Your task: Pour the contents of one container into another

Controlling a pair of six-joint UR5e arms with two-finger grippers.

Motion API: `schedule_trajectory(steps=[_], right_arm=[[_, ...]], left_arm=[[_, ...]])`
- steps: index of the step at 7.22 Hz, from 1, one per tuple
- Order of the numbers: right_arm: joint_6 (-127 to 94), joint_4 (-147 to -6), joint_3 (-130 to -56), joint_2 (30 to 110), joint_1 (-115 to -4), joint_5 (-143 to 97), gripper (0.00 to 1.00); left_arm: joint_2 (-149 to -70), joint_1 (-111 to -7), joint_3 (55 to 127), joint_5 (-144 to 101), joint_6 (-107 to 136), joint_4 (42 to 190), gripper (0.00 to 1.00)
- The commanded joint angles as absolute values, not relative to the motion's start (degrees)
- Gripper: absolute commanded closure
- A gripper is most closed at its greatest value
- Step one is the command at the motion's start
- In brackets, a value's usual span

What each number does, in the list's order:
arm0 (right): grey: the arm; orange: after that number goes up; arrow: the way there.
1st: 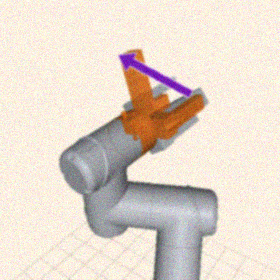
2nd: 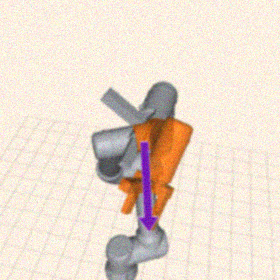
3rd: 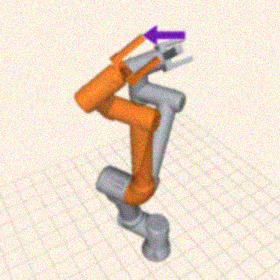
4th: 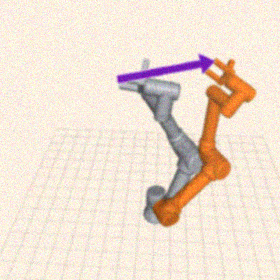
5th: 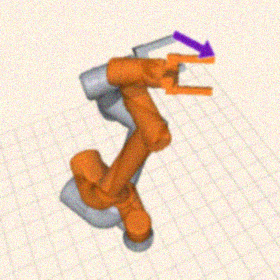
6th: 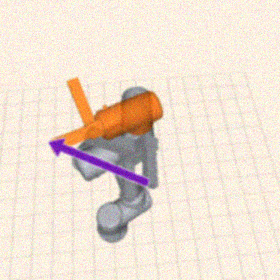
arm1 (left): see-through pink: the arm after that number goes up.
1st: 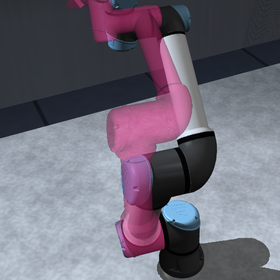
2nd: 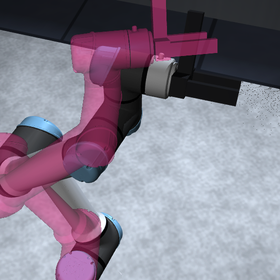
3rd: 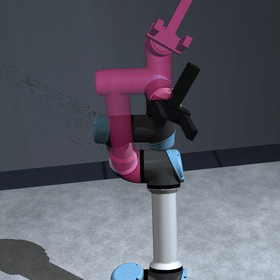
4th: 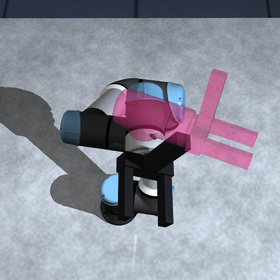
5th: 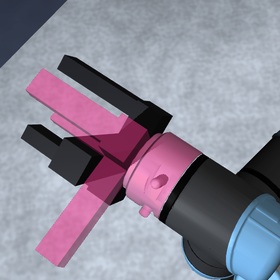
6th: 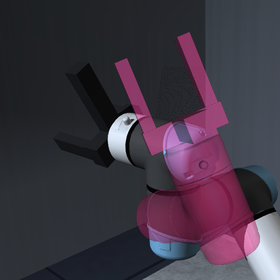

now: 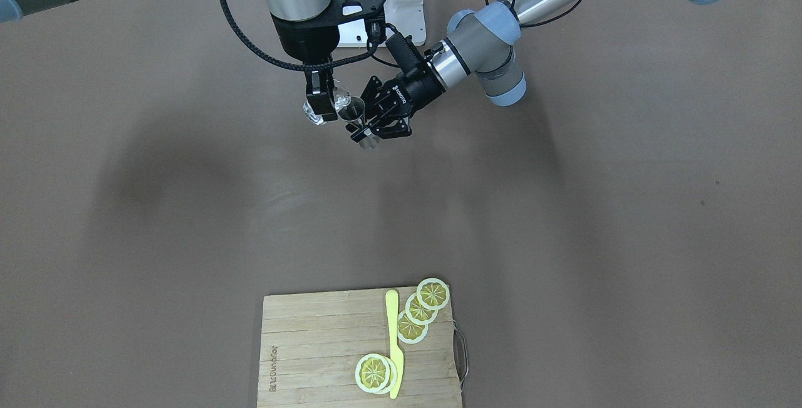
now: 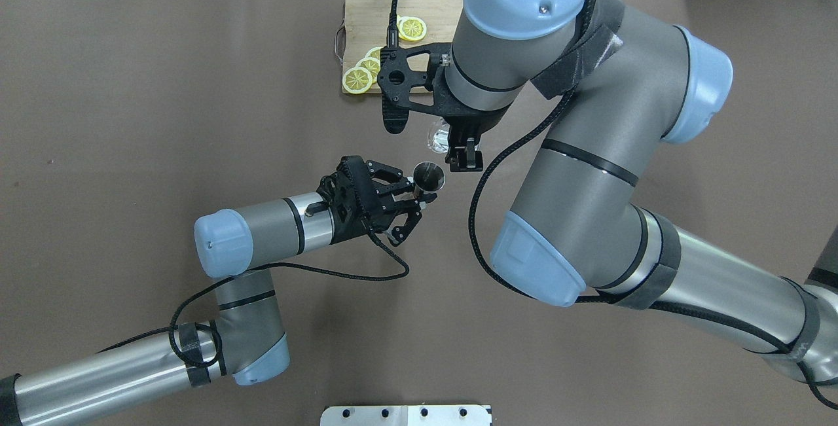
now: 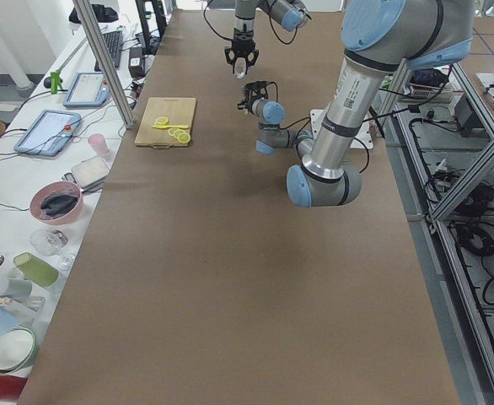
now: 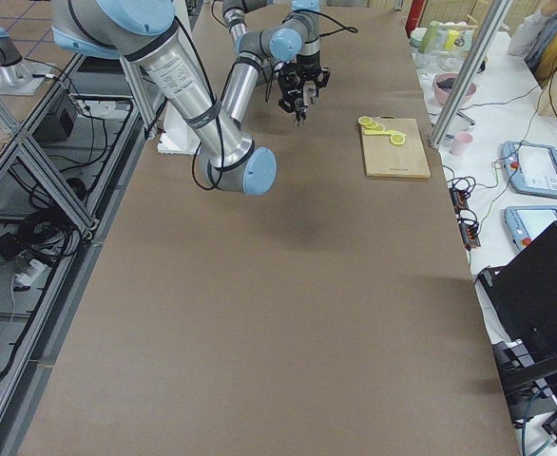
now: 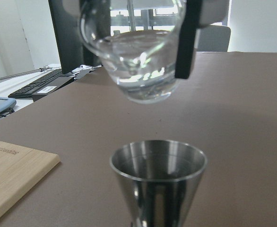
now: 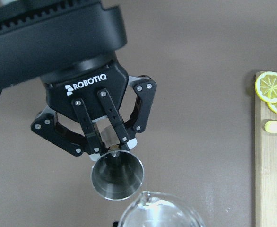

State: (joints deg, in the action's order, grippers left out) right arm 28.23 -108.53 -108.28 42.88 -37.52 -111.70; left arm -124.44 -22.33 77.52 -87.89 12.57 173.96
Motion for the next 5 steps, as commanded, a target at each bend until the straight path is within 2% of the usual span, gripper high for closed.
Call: schedule_trajectory(steps=[1,5], right_arm=[[27.69,-107.67,-110.2,43.41,-39.71,-113.89,1.0],[27.95,-99.17,-114.16,52.09,-50.5,-126.88,1.0]], left_arm=[[-124.37,-22.24,77.52,-87.89,12.57,173.94,1.0],[-124.28,-22.24,77.52,-87.8,12.48,173.94,1.0]])
